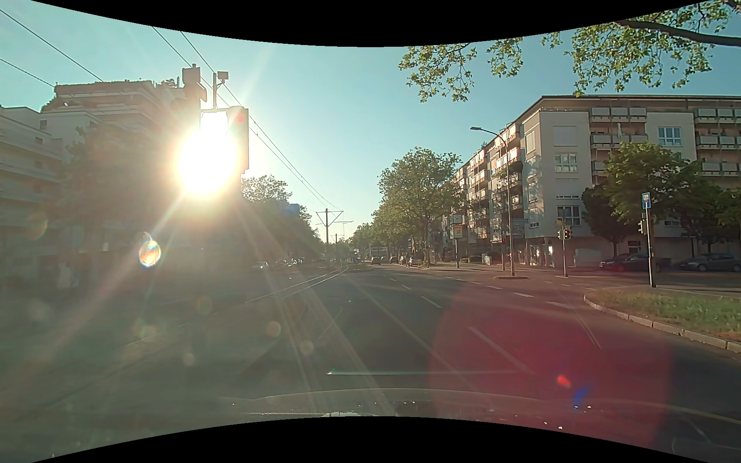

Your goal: Follow the waypoints while adhering to traffic rules and regulations

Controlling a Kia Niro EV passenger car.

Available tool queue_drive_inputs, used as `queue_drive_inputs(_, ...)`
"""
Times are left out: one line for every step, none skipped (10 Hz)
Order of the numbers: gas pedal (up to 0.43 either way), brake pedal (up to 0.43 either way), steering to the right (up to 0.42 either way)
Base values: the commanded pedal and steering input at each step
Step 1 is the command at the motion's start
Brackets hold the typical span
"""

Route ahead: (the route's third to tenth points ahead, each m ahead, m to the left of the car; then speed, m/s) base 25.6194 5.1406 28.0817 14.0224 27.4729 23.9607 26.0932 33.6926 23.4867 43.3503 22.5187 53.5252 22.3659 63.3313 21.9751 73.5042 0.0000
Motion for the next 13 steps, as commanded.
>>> queue_drive_inputs(0.0, 0.22, 0.003)
queue_drive_inputs(0.0, 0.213, 0.002)
queue_drive_inputs(0.0, 0.213, 0.003)
queue_drive_inputs(0.0, 0.213, 0.002)
queue_drive_inputs(0.0, 0.22, 0.002)
queue_drive_inputs(0.0, 0.213, 0.002)
queue_drive_inputs(0.0, 0.213, 0.003)
queue_drive_inputs(0.0, 0.213, 0.002)
queue_drive_inputs(0.0, 0.22, 0.002)
queue_drive_inputs(0.0, 0.213, 0.002)
queue_drive_inputs(0.0, 0.22, 0.003)
queue_drive_inputs(0.0, 0.213, 0.002)
queue_drive_inputs(0.0, 0.213, 0.002)
